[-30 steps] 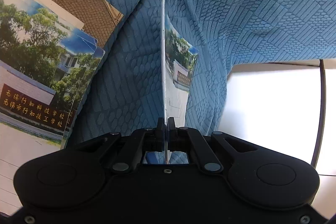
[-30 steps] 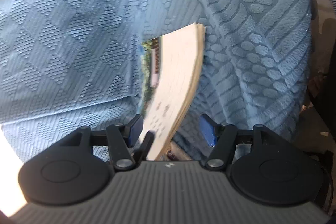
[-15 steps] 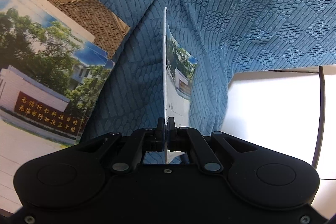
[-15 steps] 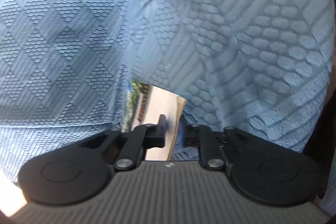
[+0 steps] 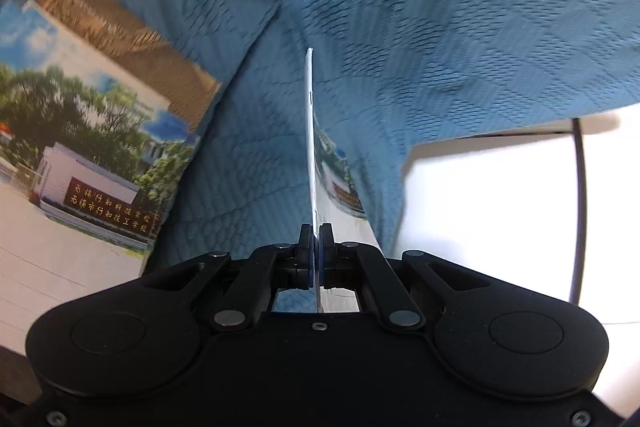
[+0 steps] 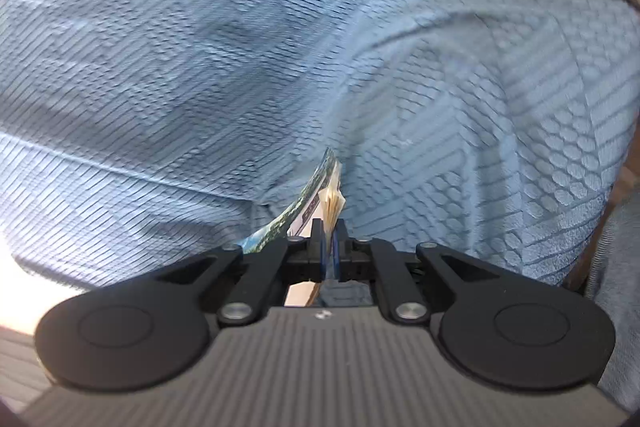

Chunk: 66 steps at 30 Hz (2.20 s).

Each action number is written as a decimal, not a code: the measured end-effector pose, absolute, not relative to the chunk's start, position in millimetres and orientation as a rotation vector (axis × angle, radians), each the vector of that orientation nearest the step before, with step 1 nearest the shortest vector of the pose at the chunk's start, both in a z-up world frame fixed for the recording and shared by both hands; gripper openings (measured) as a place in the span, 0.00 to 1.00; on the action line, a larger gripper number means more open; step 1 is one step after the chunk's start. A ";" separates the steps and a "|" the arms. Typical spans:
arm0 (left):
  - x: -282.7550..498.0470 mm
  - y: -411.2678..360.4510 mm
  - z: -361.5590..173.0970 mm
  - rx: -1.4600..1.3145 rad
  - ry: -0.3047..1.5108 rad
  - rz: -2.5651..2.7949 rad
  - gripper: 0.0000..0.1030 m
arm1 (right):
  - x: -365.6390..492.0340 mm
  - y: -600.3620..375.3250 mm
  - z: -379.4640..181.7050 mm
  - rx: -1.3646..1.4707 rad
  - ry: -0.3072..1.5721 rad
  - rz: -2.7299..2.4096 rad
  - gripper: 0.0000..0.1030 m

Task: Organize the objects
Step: 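Carry both held photo form cards toward the book stack, then lower the photo cards onto the book stack and open both grippers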

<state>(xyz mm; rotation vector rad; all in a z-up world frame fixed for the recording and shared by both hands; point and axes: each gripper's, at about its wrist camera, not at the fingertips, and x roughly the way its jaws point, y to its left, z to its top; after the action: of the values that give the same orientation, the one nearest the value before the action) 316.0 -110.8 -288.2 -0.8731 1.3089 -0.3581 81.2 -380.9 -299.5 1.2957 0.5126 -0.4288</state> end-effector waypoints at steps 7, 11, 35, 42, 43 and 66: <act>303.5 -97.7 -245.6 -0.869 1.269 -0.372 0.01 | 80.2 -364.9 -257.3 1.238 0.503 -0.395 0.06; 296.2 -86.2 -228.2 -0.865 1.258 -0.383 0.01 | 78.3 -353.6 -230.7 1.195 0.500 -0.379 0.06; 238.1 27.8 -175.4 -0.834 1.105 -0.372 0.02 | 86.9 -247.1 -158.4 1.007 0.526 -0.235 0.06; 213.7 59.3 -197.6 -0.792 1.070 -0.316 0.02 | 90.1 -215.7 -180.0 0.942 0.556 -0.176 0.06; 212.2 63.8 -202.3 -0.792 1.068 -0.309 0.02 | 90.7 -211.7 -184.0 0.933 0.561 -0.165 0.06; 212.8 81.8 -316.4 -0.630 1.141 -0.186 0.03 | 97.3 -159.7 -287.5 0.809 0.732 -0.141 0.07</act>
<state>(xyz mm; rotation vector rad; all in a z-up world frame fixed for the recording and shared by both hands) 212.8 81.8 -316.4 -0.6300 1.1407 -0.1856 97.3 -159.7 -287.5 0.8085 0.7322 -0.1411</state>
